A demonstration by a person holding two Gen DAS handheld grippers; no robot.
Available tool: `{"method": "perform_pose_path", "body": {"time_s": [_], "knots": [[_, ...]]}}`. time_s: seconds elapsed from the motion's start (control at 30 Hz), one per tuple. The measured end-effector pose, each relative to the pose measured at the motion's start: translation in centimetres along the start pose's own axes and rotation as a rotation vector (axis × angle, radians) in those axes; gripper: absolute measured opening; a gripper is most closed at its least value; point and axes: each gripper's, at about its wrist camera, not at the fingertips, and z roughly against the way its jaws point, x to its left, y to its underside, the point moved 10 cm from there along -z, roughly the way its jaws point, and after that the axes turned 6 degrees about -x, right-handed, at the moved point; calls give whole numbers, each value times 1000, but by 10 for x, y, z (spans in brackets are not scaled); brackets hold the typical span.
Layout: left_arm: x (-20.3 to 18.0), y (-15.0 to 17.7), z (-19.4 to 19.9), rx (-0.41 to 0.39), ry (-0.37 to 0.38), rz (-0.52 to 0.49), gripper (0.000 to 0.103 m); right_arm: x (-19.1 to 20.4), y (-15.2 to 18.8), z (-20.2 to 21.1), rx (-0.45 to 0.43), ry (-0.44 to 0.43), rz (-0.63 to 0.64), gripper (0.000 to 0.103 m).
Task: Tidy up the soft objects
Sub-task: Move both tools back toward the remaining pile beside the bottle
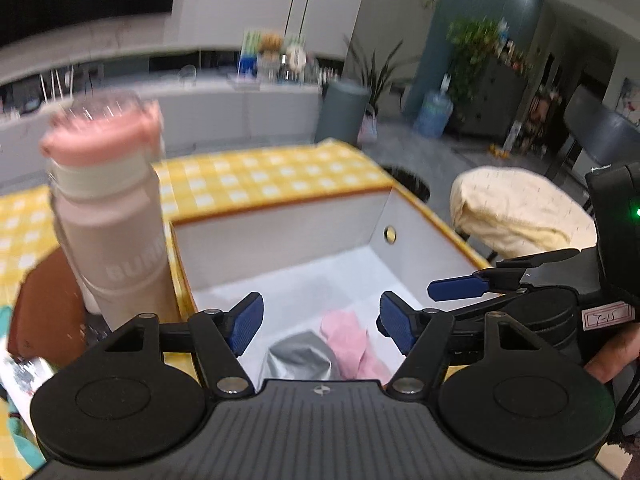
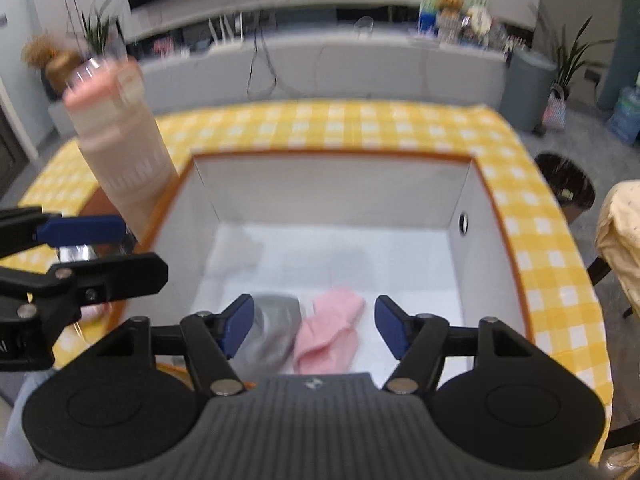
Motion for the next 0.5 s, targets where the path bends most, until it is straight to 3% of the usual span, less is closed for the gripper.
{"method": "perform_pose_path", "body": {"time_s": [0.23,0.5], "knots": [[8,-16,39,-152,-24,9,80,39,-16,32,-173,-27,-10,67],[40,-26,83,-301,-135,8,80,96,-24,44,-281,-89,28,67]]}}
